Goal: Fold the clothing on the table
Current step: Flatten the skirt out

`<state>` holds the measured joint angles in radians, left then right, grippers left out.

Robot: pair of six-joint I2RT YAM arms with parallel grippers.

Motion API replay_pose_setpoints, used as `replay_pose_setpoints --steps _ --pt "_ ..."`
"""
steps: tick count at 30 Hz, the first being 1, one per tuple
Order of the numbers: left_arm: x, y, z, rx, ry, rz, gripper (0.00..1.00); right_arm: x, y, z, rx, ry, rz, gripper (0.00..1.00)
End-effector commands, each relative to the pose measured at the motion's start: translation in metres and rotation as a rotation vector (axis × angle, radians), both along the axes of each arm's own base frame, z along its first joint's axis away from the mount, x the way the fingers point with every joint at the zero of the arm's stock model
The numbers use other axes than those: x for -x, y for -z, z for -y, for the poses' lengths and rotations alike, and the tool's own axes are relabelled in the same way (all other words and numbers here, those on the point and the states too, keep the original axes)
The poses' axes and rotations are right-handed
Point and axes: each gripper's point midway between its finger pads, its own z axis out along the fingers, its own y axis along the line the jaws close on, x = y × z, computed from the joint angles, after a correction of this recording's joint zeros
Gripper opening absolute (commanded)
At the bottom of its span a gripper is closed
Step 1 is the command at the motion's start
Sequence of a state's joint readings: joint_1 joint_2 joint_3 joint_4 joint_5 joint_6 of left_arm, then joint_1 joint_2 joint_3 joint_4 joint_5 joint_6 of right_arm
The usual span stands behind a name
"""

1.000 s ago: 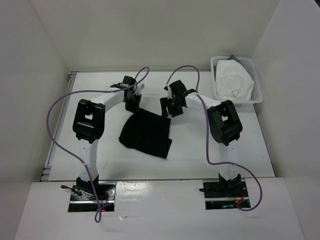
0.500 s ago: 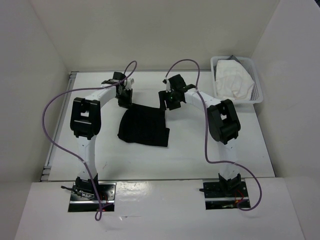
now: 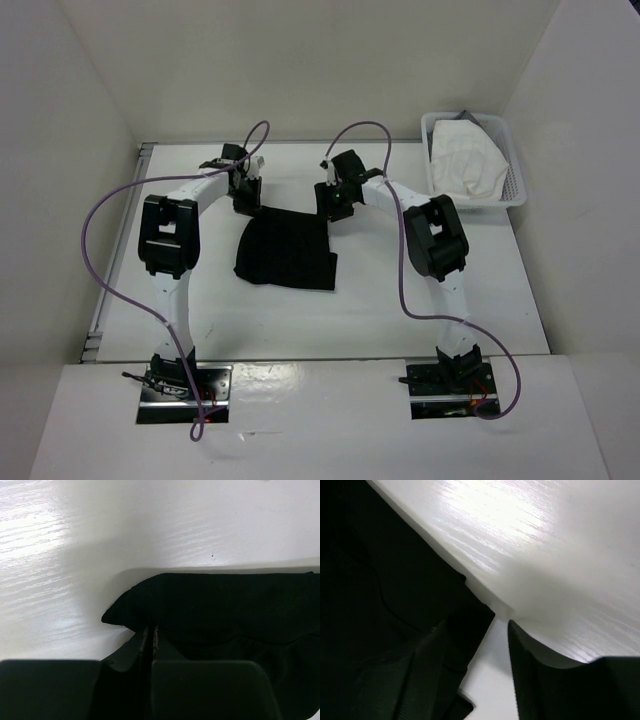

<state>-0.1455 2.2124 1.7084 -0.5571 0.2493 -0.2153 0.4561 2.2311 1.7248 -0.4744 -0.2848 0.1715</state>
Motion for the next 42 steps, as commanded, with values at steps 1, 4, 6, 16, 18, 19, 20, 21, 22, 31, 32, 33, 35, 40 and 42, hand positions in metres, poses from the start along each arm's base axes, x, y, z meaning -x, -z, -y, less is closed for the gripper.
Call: replay_pose_setpoints --steps 1,4,6,16,18,19,20,21,22,31,32,33,35,40,42 --pt "0.014 0.012 0.000 -0.002 0.004 -0.048 0.00 -0.005 -0.008 -0.021 -0.033 -0.028 0.026 0.55" --pt "0.017 0.014 -0.001 -0.004 0.004 -0.057 0.00 0.004 -0.005 -0.030 -0.032 -0.061 0.019 0.47" --pt "0.017 0.014 -0.001 -0.004 0.004 -0.057 0.00 0.004 -0.005 -0.030 -0.032 -0.061 0.019 0.41" --pt "0.008 -0.012 0.002 -0.003 0.087 0.024 0.00 -0.010 -0.023 -0.023 0.047 -0.098 0.131 0.00" --pt "0.001 -0.031 0.002 -0.029 0.119 0.083 0.00 -0.020 -0.039 -0.023 0.060 -0.103 0.184 0.00" --pt "-0.007 -0.050 0.001 -0.039 0.122 0.136 0.00 -0.022 -0.056 -0.022 0.063 -0.126 0.221 0.00" --pt "-0.009 -0.061 0.006 -0.042 0.145 0.166 0.00 -0.024 -0.066 -0.021 0.071 -0.131 0.243 0.00" --pt "-0.010 -0.067 0.004 -0.062 0.163 0.192 0.00 -0.029 -0.083 -0.023 0.063 -0.140 0.280 0.00" --pt "-0.013 -0.090 0.004 -0.064 0.172 0.245 0.00 -0.031 -0.094 -0.022 0.068 -0.160 0.311 0.00" --pt "-0.004 -0.192 0.022 -0.056 0.374 0.529 0.00 -0.018 -0.210 -0.014 0.035 -0.229 0.532 0.00" --pt "-0.001 -0.196 0.023 -0.049 0.379 0.531 0.00 -0.012 -0.224 -0.012 0.025 -0.246 0.557 0.00" --pt "0.001 -0.213 0.022 -0.049 0.377 0.568 0.00 -0.009 -0.228 -0.011 0.023 -0.246 0.562 0.00" --pt "0.010 -0.227 0.029 -0.029 0.397 0.591 0.00 -0.005 -0.239 -0.007 0.029 -0.260 0.592 0.00" --pt "0.039 -0.265 0.034 -0.044 0.429 0.681 0.00 0.020 -0.273 0.009 0.036 -0.282 0.656 0.00" --pt "0.054 -0.274 0.034 -0.056 0.438 0.705 0.00 0.031 -0.291 0.013 0.030 -0.301 0.694 0.00"
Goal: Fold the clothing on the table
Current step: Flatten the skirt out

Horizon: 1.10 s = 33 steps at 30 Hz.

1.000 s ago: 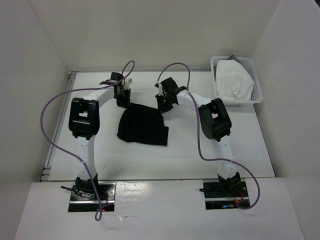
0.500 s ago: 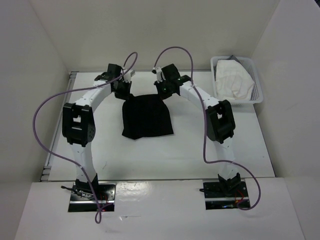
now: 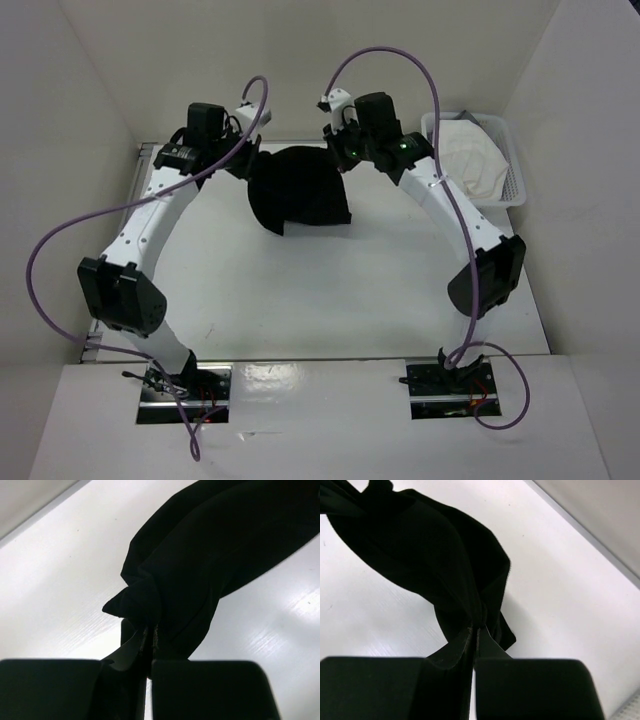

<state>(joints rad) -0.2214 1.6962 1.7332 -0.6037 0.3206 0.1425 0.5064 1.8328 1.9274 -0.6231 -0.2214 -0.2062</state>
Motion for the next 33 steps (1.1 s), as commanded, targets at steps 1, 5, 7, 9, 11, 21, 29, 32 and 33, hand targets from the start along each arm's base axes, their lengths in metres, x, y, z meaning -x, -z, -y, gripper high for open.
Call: replay_pose_setpoints --steps 1,5,7,9,11,21,29,32,33 --pt "0.027 -0.032 0.003 -0.008 0.060 0.095 0.00 0.028 -0.036 0.010 0.000 -0.054 0.071 0.00" --pt "0.049 -0.064 -0.007 -0.011 0.041 0.180 0.00 0.048 -0.058 0.013 -0.022 -0.109 0.105 0.00" --pt "0.061 -0.069 -0.010 -0.011 0.041 0.182 0.00 0.059 -0.066 0.015 -0.032 -0.133 0.116 0.00" --pt "0.075 -0.084 -0.014 -0.012 0.045 0.219 0.00 0.067 -0.076 0.017 -0.039 -0.147 0.140 0.00" --pt "0.086 -0.095 -0.017 -0.004 0.044 0.251 0.00 0.075 -0.081 0.020 -0.040 -0.162 0.147 0.00" --pt "0.121 -0.055 -0.015 -0.011 0.116 0.151 0.00 0.115 -0.058 0.014 -0.049 -0.324 0.063 0.00" --pt "0.110 0.047 -0.011 -0.027 0.102 -0.075 0.00 0.082 0.005 0.000 -0.023 -0.272 -0.062 0.00" --pt "0.093 0.060 -0.013 -0.044 0.061 -0.083 0.00 0.067 0.025 -0.005 -0.011 -0.237 -0.101 0.00" --pt "0.085 0.067 -0.013 -0.048 0.044 -0.101 0.00 0.055 0.033 -0.009 -0.004 -0.226 -0.098 0.00"
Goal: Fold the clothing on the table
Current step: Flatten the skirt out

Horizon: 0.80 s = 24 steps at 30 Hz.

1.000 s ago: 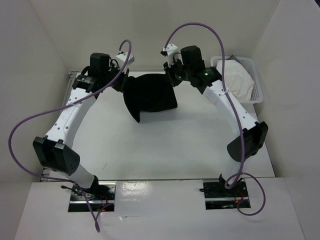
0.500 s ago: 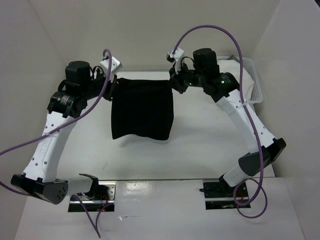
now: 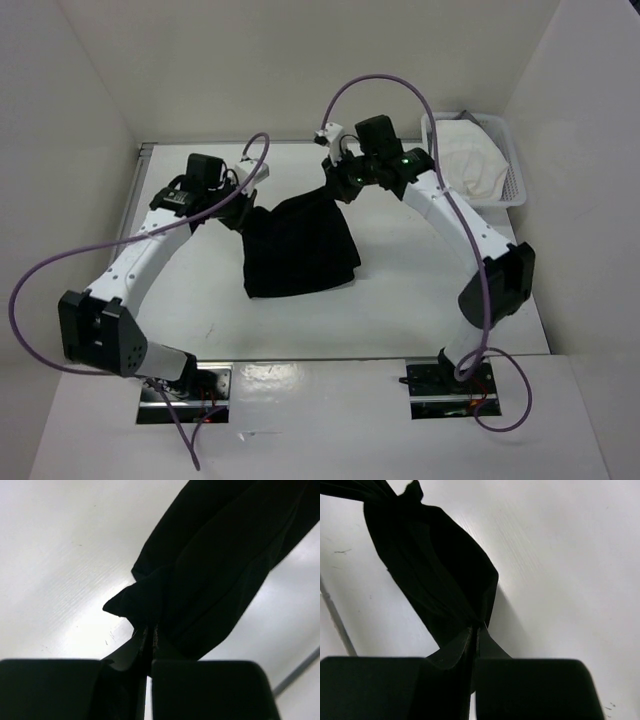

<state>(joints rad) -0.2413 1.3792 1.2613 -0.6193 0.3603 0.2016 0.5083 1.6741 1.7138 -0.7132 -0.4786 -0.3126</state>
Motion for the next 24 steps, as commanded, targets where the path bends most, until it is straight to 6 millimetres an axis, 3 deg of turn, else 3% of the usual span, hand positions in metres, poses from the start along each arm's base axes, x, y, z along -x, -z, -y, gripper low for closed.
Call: replay_pose_setpoints --steps 1,2,3,5,6,9,10,12,15,17,22,24 --pt "-0.031 0.001 0.000 -0.006 -0.049 0.048 0.00 -0.033 0.014 -0.010 0.002 0.064 0.021 0.00" --pt "-0.040 0.001 -0.001 -0.016 -0.062 0.060 0.00 -0.043 0.012 -0.010 0.010 0.088 0.042 0.00" --pt "-0.053 -0.001 0.000 -0.022 -0.072 0.071 0.00 -0.051 0.027 -0.012 0.033 0.100 0.023 0.00" --pt "-0.069 -0.005 0.000 -0.024 -0.095 0.090 0.00 -0.072 0.025 -0.013 0.040 0.143 0.070 0.00" --pt "-0.084 -0.009 0.001 -0.029 -0.106 0.109 0.00 -0.082 0.038 -0.015 0.057 0.157 0.064 0.00" --pt "-0.107 -0.011 -0.003 -0.022 -0.146 0.108 0.00 -0.103 0.040 -0.018 0.067 0.193 0.095 0.00" --pt "-0.119 -0.029 -0.006 -0.002 -0.166 0.151 0.00 -0.109 0.027 -0.022 0.048 0.194 0.122 0.00" --pt "-0.128 -0.043 -0.009 0.014 -0.186 0.177 0.00 -0.115 0.018 -0.021 0.047 0.212 0.144 0.00" --pt "-0.133 -0.061 -0.010 0.016 -0.194 0.206 0.00 -0.117 -0.017 -0.022 0.014 0.215 0.191 0.00" --pt "-0.126 -0.072 -0.010 0.020 -0.180 0.219 0.00 -0.109 -0.028 -0.023 0.003 0.186 0.192 0.00" --pt "-0.094 -0.097 -0.013 0.037 -0.158 0.254 0.00 -0.073 -0.069 -0.022 -0.057 0.088 0.217 0.00" --pt "-0.083 -0.104 -0.016 0.022 -0.143 0.277 0.00 -0.059 -0.068 -0.020 -0.050 0.046 0.209 0.00"
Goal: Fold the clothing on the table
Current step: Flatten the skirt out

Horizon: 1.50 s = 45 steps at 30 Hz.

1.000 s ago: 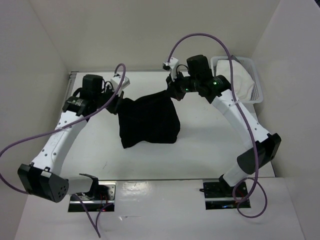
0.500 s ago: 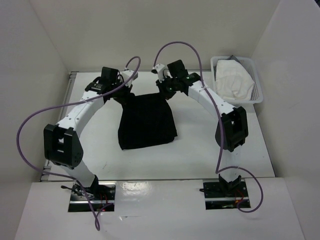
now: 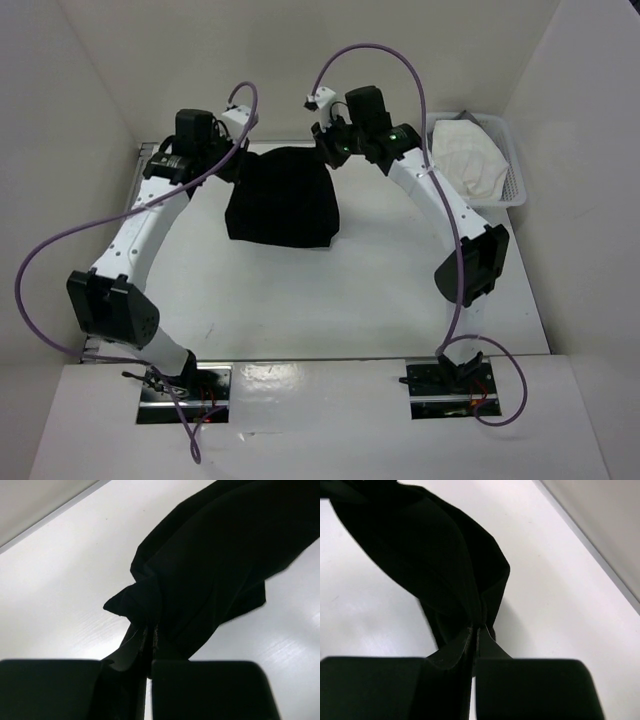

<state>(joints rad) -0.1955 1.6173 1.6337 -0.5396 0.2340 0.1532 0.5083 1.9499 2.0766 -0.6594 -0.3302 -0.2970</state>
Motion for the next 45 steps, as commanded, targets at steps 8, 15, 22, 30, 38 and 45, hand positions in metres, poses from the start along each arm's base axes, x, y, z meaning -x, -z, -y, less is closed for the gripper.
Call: replay_pose_setpoints --steps 8,15,22,30,38,45 --pt "0.089 -0.071 -0.010 -0.004 0.091 0.173 0.00 0.111 -0.068 0.019 -0.040 -0.306 0.083 0.00" --pt "0.135 -0.073 -0.023 -0.034 0.103 0.212 0.00 0.161 -0.082 0.032 -0.058 -0.409 0.088 0.00" --pt "0.156 -0.021 -0.020 -0.003 0.145 0.079 0.00 0.178 -0.061 0.025 -0.090 -0.489 -0.015 0.00" --pt "0.124 0.056 -0.009 0.009 0.137 -0.117 0.00 0.128 0.016 0.004 -0.051 -0.412 -0.166 0.00" --pt "0.034 0.080 -0.004 -0.027 0.068 -0.157 0.00 0.031 0.089 -0.002 0.007 -0.204 -0.208 0.00" --pt "-0.038 0.101 -0.002 -0.018 0.026 -0.167 0.00 -0.030 0.113 0.002 -0.009 -0.086 -0.200 0.00"
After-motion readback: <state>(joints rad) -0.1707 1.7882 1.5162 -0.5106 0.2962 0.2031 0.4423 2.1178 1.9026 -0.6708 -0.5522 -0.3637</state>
